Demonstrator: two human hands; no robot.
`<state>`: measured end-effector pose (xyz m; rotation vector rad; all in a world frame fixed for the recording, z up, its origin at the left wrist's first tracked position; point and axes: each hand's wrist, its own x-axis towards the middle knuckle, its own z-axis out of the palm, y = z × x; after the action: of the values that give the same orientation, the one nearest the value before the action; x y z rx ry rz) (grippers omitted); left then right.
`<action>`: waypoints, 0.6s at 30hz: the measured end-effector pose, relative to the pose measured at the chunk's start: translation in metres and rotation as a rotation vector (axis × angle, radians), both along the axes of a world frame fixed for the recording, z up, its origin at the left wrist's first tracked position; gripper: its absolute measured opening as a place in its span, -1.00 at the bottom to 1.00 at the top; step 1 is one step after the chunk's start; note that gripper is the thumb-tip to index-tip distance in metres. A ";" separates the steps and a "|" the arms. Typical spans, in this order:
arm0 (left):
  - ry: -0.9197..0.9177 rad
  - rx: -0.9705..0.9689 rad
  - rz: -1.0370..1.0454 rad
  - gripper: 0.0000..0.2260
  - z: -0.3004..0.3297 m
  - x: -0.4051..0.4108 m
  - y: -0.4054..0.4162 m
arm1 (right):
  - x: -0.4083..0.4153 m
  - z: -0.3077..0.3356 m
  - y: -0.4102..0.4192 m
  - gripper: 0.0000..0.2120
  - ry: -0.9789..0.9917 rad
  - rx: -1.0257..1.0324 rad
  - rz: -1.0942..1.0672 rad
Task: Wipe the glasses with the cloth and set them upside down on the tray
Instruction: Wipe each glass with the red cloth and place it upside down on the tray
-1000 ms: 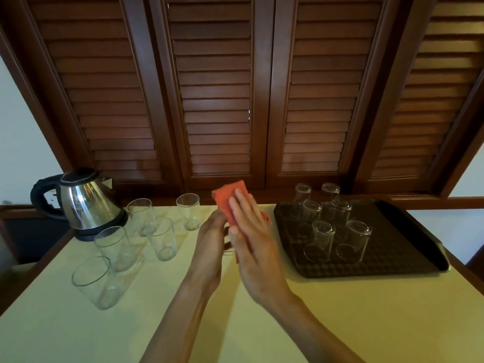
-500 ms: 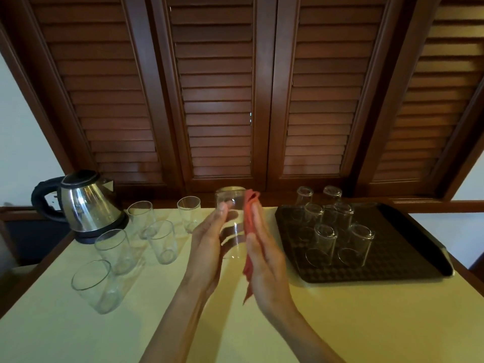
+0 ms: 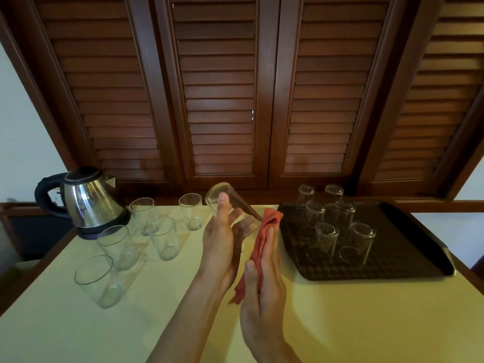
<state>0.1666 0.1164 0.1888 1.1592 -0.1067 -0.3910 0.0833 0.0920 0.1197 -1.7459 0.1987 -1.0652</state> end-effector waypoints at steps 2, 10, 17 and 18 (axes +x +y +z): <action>0.070 -0.058 -0.059 -0.53 0.000 -0.001 0.004 | -0.001 -0.003 -0.002 -0.47 -0.013 -0.064 0.019; 0.021 -0.024 -0.177 -0.70 0.009 0.001 0.020 | 0.001 -0.008 -0.033 -0.20 0.233 -0.546 0.142; -0.045 -0.013 -0.275 -0.56 0.005 -0.006 0.020 | 0.024 0.023 -0.044 0.21 0.379 -0.742 0.023; -0.051 -0.026 -0.276 -0.54 0.005 -0.005 0.021 | 0.026 0.024 -0.043 0.21 0.378 -0.717 0.043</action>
<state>0.1615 0.1372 0.1937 1.1315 -0.3181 -0.6017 0.1092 0.0488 0.1436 -2.5831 0.0027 -0.8098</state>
